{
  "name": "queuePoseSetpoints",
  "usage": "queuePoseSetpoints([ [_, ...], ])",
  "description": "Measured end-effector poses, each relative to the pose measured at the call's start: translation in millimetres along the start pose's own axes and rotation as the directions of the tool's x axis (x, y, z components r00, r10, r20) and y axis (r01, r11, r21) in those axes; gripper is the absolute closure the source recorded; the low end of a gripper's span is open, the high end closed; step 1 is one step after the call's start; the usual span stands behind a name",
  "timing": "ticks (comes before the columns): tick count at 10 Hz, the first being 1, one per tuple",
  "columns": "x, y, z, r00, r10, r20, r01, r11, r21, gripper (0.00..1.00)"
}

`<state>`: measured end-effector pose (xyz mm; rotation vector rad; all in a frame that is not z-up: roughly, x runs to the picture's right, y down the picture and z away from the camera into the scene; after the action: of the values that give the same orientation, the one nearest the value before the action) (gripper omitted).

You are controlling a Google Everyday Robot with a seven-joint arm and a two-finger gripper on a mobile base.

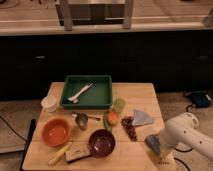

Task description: Place sponge in red bowl

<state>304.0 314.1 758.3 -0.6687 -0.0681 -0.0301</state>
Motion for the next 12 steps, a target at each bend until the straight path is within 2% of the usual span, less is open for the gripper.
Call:
queuePoseSetpoints([
  [2, -1.2, -5.0, -9.1, 0.996, -0.086, 0.009, 0.086, 0.996, 0.014, 1.0],
  [4, -4.4, -14.9, -35.1, 0.965, -0.258, 0.034, 0.257, 0.965, 0.049, 1.0],
  [6, -8.2, -19.8, -52.6, 0.924, -0.379, 0.057, 0.375, 0.925, 0.066, 1.0],
  [7, -13.1, -24.4, -63.6, 0.89, -0.45, 0.07, 0.445, 0.892, 0.078, 1.0],
  [8, -19.1, -27.6, -70.8, 0.862, -0.5, 0.081, 0.494, 0.866, 0.082, 1.0],
  [9, -24.1, -30.7, -76.3, 0.843, -0.531, 0.087, 0.525, 0.847, 0.089, 1.0],
  [10, -34.7, -34.0, -85.0, 0.81, -0.579, 0.095, 0.572, 0.815, 0.094, 1.0],
  [12, -51.4, -37.2, -95.4, 0.774, -0.626, 0.098, 0.618, 0.78, 0.098, 1.0],
])
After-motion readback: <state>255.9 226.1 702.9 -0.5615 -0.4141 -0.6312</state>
